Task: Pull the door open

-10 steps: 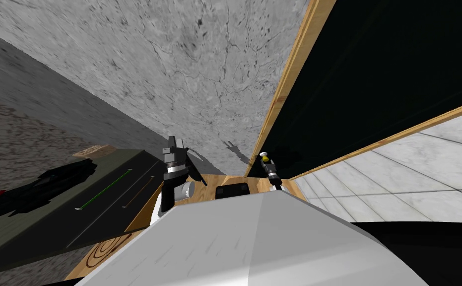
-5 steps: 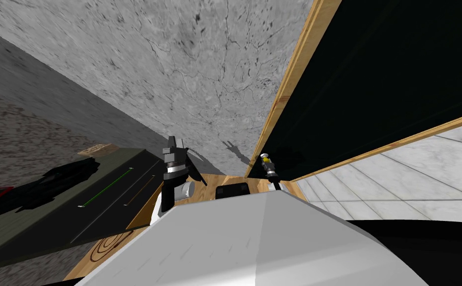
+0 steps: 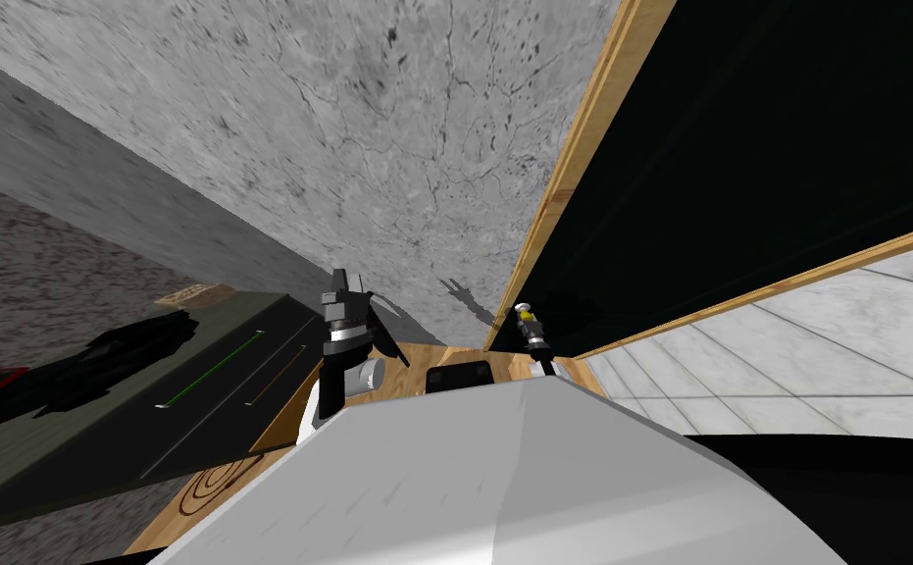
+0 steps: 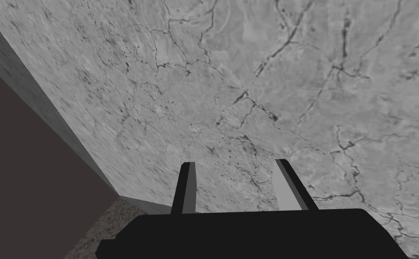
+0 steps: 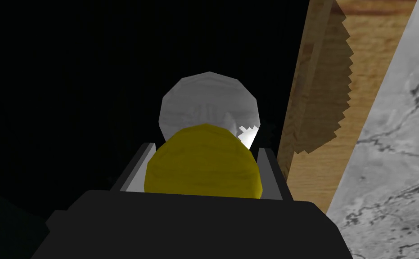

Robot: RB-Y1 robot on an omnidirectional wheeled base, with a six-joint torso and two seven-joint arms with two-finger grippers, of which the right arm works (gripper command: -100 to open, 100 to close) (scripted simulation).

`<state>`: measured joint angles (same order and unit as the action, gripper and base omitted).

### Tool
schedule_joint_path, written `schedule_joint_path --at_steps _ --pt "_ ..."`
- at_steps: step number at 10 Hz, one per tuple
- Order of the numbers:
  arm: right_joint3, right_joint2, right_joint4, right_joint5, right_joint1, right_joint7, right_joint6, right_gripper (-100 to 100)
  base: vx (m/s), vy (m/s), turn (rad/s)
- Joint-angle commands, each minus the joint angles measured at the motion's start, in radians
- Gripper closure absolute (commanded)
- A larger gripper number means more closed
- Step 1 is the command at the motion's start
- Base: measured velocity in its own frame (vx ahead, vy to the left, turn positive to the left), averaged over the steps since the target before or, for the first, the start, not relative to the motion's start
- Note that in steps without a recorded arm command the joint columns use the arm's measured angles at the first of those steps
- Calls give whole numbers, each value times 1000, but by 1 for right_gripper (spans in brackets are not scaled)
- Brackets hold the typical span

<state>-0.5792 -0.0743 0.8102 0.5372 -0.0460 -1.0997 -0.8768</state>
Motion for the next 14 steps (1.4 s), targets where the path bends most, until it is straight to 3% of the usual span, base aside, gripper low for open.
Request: schedule_joint_path --at_steps 1,14 --pt "5 -1 -1 -10 0 34 -1 100 -17 -7 33" --pt "58 -22 -3 -123 -3 350 3 100 -26 -8 37"
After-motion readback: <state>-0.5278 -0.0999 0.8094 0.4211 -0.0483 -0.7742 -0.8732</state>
